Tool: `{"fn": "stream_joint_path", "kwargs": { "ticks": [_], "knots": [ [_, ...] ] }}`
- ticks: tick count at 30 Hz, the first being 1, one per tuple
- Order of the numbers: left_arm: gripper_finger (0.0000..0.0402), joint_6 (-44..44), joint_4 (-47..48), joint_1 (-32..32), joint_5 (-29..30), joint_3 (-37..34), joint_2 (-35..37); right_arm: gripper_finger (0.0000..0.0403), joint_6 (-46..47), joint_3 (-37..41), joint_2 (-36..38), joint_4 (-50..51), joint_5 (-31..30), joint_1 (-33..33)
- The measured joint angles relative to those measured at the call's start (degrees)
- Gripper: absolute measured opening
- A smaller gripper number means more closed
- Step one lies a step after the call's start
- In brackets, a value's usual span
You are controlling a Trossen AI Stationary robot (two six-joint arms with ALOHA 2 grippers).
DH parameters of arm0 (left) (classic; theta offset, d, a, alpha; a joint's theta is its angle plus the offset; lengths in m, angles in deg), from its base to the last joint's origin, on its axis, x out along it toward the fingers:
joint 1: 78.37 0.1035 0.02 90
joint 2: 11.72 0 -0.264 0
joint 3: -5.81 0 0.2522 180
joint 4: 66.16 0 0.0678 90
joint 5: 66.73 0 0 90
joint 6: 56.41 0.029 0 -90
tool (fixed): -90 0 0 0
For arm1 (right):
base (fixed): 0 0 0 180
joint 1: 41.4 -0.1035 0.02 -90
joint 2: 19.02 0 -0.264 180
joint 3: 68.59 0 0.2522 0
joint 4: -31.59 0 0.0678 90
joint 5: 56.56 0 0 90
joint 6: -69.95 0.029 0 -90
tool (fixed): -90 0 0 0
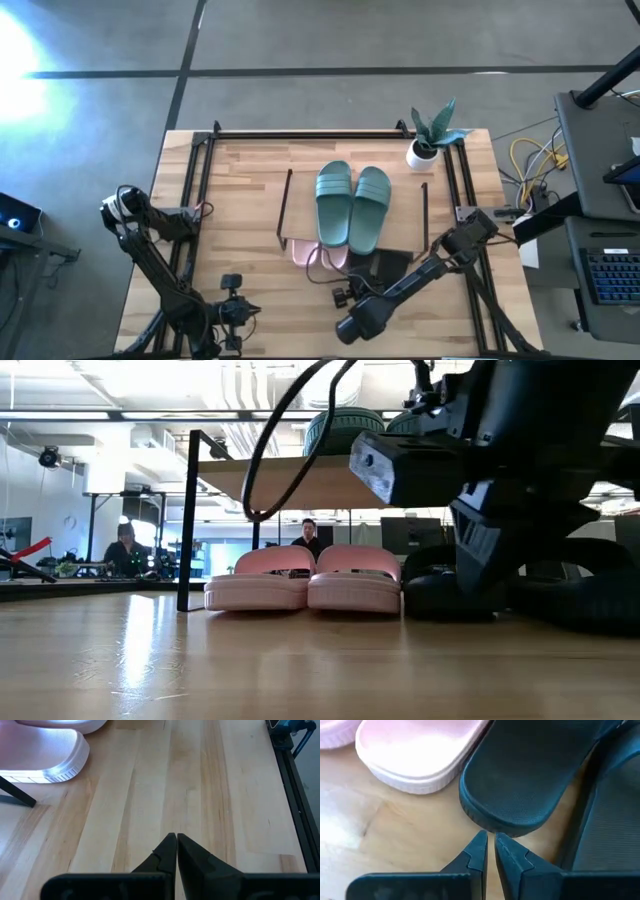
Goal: Pick and place slides into the shelf
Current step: Adjust the black slides under the shelf
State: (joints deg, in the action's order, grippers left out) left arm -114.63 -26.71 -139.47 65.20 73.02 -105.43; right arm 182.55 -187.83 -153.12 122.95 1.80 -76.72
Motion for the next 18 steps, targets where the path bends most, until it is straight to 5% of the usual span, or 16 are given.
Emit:
{"fn": "stream_joint_path", "kwargs": {
  "ticks": [7, 18],
  "knots": [
    [0.0, 0.0, -1.1, 0.0, -0.1, 0.0, 0.0, 0.0027, -0.7, -2.0, 0.0, 0.1, 4.2, -1.8],
    [0.0, 0.1, -1.2, 0.0, -0.2, 0.0, 0.0, 0.0027, 16.5, -3.5, 0.0, 4.9, 9.9, -11.4]
  ]
}}
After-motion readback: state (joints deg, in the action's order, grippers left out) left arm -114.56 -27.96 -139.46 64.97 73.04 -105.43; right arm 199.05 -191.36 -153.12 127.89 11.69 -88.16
